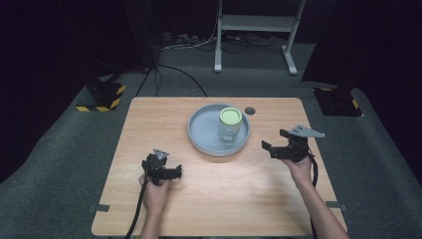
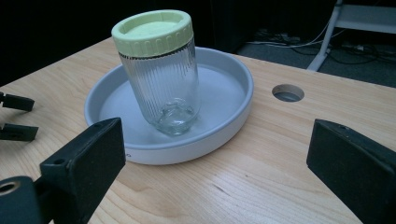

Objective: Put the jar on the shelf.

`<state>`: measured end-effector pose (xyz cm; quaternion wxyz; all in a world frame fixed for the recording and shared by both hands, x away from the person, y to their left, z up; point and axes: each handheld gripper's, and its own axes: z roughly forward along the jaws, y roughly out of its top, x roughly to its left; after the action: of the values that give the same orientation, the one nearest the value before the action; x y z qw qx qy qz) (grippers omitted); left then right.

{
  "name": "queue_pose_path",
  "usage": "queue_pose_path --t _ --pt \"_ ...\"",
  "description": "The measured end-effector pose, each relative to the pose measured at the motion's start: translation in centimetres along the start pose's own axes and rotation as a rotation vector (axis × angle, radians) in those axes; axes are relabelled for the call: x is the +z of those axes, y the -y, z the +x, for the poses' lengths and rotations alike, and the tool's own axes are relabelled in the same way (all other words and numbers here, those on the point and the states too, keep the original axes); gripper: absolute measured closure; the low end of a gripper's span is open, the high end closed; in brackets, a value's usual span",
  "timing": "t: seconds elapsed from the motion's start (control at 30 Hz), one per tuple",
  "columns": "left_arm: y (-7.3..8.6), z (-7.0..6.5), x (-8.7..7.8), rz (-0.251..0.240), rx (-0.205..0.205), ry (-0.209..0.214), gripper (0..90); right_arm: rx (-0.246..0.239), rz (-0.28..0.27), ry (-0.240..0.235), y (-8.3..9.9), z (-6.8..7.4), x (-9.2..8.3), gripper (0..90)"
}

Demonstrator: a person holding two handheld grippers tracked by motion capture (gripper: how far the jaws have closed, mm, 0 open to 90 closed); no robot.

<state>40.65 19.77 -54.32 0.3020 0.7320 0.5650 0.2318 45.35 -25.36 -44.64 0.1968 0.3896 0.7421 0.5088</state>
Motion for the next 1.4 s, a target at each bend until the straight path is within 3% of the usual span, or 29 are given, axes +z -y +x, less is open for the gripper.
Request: queue_pose_path --t 1.4 --pt "0.0 0.0 0.0 0.000 0.000 0.000 1.5 0.026 0.026 0.002 2.7 0.4 0.2 4.2"
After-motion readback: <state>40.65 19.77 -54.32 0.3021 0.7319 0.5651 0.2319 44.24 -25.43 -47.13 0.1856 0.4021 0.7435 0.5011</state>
